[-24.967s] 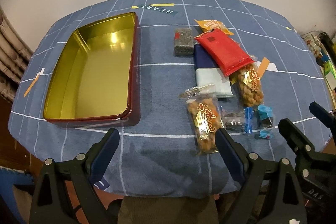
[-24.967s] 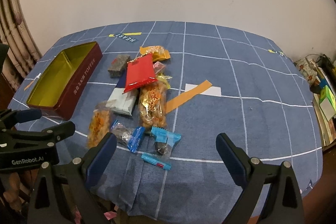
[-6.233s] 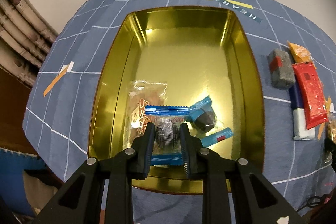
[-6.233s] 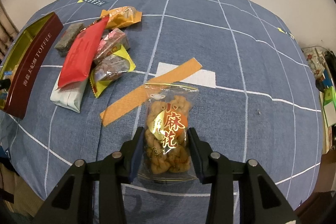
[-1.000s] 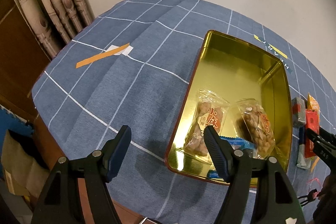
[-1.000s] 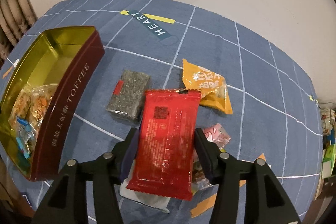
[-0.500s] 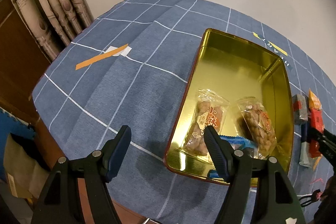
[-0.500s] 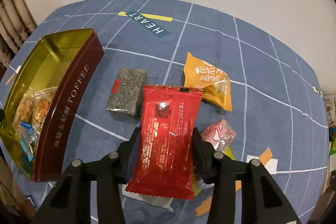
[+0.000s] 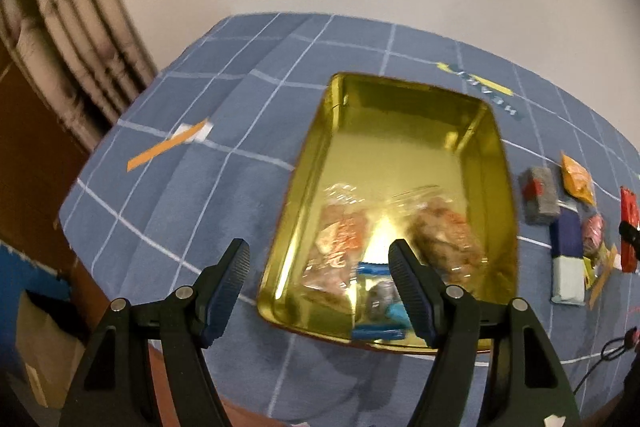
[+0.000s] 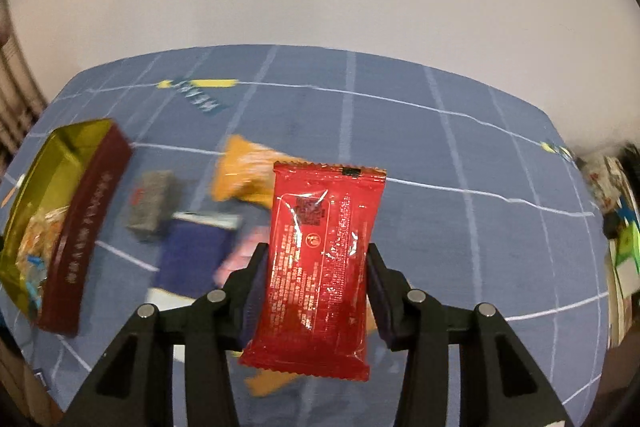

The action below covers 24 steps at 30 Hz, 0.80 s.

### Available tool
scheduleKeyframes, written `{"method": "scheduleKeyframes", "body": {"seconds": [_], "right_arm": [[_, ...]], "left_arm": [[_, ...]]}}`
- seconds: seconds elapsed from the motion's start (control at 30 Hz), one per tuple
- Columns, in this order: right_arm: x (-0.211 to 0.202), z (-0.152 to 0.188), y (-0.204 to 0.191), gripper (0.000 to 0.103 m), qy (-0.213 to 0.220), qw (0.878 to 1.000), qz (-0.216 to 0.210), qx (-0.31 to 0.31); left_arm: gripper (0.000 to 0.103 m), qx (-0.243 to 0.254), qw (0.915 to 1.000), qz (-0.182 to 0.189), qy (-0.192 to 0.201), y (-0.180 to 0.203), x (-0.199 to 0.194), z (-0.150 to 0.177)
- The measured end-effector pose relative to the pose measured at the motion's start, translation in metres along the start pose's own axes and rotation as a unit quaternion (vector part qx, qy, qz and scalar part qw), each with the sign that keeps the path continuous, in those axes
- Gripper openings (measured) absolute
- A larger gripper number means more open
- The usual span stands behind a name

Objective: Organize snacks
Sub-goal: 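Lift the red packet off the table with the right gripper, then grasp the grey speckled block with the left gripper while right holds red packet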

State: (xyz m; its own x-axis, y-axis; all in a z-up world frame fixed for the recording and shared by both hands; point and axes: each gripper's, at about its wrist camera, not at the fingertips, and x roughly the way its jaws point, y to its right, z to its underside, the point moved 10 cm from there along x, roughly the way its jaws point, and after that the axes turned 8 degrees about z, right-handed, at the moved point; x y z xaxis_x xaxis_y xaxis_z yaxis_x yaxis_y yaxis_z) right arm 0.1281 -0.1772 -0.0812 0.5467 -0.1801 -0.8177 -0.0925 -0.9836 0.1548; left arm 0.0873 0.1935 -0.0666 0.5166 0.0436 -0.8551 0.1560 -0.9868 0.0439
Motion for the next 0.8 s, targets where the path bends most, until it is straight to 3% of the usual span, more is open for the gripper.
{"method": "scheduleKeyframes", "body": {"seconds": [0.23,0.4,0.6,0.8], "right_arm": [[0.023,0.012,0.048,0.046,-0.006,0.999,0.024,0.020],[0.039,0.023,0.055,0.046,-0.003,1.000,0.015,0.015],[0.049,0.028,0.063,0.046,0.012,1.000,0.009,0.019],[0.056,0.030,0.065,0.046,0.019,0.999,-0.002,0.026]], "left_arm": [[0.069,0.049,0.9982,0.034,-0.005,0.058,-0.003,-0.012],[0.069,0.064,0.9944,0.080,-0.026,0.104,0.005,-0.015],[0.069,0.108,0.9896,0.089,-0.031,0.150,0.015,-0.018],[0.069,0.107,0.9871,0.108,-0.049,0.177,0.033,-0.022]]}}
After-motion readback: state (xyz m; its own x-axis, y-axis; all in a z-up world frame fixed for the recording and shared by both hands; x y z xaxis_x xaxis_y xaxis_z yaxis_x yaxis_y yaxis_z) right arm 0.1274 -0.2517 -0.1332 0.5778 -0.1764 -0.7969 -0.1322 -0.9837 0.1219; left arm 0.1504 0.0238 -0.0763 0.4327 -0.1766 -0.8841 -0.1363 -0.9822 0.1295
